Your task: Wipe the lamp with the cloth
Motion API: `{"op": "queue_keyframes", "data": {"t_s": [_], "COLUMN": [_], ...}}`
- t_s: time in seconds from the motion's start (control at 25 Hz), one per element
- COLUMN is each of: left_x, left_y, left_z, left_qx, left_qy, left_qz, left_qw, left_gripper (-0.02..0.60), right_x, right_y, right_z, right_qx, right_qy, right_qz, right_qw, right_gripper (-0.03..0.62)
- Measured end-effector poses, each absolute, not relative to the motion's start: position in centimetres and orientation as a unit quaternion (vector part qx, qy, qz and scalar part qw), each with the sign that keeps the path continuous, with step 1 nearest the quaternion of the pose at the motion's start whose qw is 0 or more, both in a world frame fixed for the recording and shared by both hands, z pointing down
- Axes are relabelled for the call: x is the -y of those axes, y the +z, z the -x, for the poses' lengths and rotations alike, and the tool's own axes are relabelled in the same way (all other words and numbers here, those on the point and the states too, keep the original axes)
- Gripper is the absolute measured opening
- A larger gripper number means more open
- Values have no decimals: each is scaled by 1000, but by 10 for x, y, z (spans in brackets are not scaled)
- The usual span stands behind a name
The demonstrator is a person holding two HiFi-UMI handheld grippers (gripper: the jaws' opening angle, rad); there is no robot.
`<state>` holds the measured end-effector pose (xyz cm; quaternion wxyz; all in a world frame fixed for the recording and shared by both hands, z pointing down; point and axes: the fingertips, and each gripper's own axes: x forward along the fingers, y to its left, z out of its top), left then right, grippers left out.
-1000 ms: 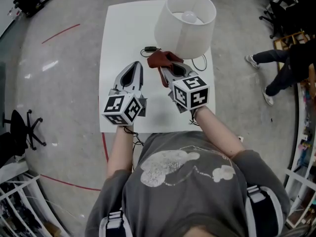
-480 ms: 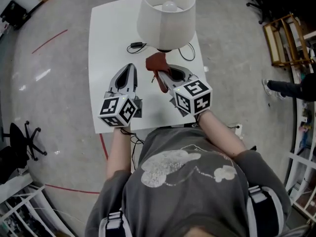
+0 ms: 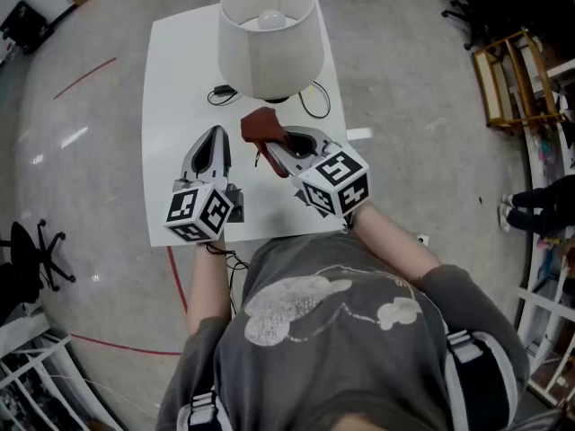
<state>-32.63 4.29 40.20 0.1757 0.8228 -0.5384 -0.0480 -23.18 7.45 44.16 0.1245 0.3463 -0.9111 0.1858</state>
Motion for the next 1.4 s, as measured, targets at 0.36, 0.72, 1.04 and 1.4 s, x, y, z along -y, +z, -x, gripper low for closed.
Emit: {"op": "queue_keyframes", "data": {"t_s": [0.36, 0.72, 1.04, 1.4], "left_x": [-54, -75, -106, -139], "left_y": [406, 405, 400, 400], "left_z": [263, 196, 146, 121], "left_qx": [622, 701, 730, 747], "left_qy": [-61, -74, -79, -75], "left_qz": [-762, -694, -662, -644], "left_qw": [168, 149, 147, 150], "left_gripper": [8, 6, 8, 8], "right_x": [-81, -50, -40, -45], "right_y": [440, 436, 429, 435], "right_z": [160, 69, 15, 0], "right_qx": [948, 963, 967, 965], "right_qy": [171, 175, 169, 185], "right_qz": [-241, -178, -160, -149], "right_qw": [122, 100, 105, 112], "right_gripper": [58, 58, 58, 57]}}
